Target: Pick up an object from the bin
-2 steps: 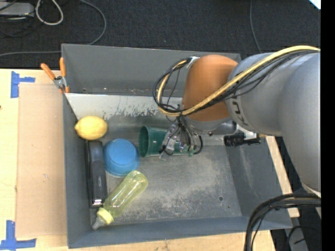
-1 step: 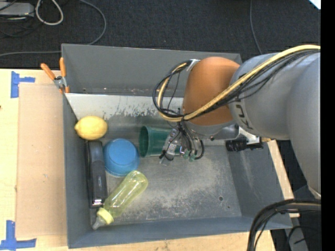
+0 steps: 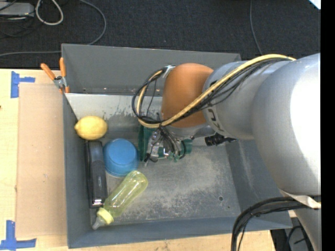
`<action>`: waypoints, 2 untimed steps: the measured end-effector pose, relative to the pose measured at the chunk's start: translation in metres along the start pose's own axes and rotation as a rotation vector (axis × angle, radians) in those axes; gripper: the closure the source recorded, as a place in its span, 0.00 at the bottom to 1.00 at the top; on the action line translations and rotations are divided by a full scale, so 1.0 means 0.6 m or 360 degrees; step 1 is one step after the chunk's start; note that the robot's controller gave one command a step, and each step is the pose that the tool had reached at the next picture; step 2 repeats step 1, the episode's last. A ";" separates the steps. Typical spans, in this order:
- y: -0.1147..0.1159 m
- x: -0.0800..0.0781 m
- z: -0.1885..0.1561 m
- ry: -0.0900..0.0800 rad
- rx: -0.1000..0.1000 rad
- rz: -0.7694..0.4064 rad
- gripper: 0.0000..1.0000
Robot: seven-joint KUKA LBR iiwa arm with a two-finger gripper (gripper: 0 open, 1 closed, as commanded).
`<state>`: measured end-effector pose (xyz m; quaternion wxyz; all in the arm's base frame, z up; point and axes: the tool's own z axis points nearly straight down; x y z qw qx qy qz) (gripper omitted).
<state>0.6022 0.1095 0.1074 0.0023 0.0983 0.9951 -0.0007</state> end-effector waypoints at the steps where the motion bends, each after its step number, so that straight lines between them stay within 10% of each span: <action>1: -0.027 -0.006 -0.048 -0.0004 -0.0009 0.0727 1.00; 2: -0.027 -0.006 -0.048 -0.0004 -0.0009 0.0727 1.00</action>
Offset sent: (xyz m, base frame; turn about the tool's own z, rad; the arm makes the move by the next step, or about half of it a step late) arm -0.0409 0.0139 -0.0259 0.5316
